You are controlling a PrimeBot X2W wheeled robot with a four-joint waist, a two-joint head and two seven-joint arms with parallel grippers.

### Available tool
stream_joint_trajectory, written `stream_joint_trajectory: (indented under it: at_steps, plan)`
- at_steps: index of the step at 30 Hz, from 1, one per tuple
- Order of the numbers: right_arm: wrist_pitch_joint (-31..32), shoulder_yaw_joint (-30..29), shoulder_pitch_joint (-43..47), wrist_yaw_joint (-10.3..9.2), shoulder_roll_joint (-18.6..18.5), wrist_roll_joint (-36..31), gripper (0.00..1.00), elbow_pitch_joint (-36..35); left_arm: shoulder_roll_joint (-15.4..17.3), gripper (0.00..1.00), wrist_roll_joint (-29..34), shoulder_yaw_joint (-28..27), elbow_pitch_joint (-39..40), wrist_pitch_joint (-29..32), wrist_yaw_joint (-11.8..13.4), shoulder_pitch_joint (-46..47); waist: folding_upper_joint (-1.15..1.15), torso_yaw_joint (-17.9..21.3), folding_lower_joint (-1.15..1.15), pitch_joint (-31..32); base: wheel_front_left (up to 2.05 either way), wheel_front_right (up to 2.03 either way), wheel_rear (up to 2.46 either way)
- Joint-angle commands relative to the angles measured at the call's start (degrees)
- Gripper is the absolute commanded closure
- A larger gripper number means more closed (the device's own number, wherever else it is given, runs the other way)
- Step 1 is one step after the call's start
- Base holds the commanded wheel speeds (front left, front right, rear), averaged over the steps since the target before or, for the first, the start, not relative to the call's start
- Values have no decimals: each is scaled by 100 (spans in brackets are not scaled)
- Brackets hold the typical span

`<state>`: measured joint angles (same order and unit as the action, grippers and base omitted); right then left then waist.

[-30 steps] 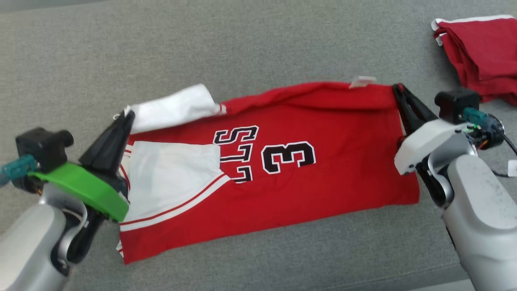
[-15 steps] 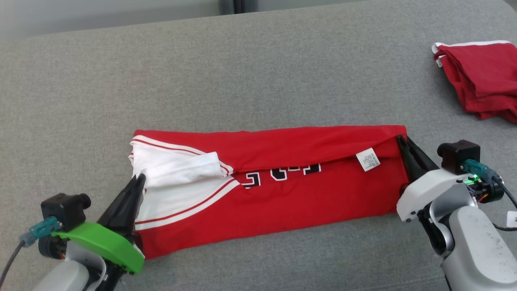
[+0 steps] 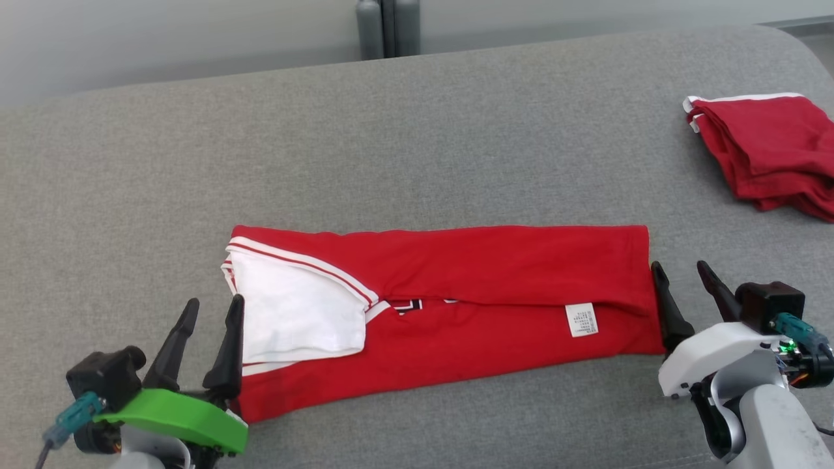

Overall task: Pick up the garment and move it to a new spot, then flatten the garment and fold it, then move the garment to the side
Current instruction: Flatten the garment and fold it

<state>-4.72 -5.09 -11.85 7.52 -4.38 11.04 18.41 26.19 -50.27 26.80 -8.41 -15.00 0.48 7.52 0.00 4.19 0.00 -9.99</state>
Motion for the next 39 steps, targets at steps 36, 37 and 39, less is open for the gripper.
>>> stream_joint_trajectory:
  at_steps: [36, 37, 39]
  plan:
    - [8, -284, -486, -8, 135, -544, 100, 1704, -1558, 0, 2065, -1335, -268, -22, -709, -559, 0, -275, 0, 376, 0, 0, 0]
    - [14, -368, -523, -8, 131, -589, 100, 1679, -1571, 0, 2087, -1362, -286, -22, -717, -574, 0, -237, 0, 403, 0, 0, 0]
    - [54, -547, -560, -9, 102, -682, 100, 1617, -1598, 0, 2131, -1400, -315, -22, -734, -597, 0, -175, 0, 443, 0, 0, 0]
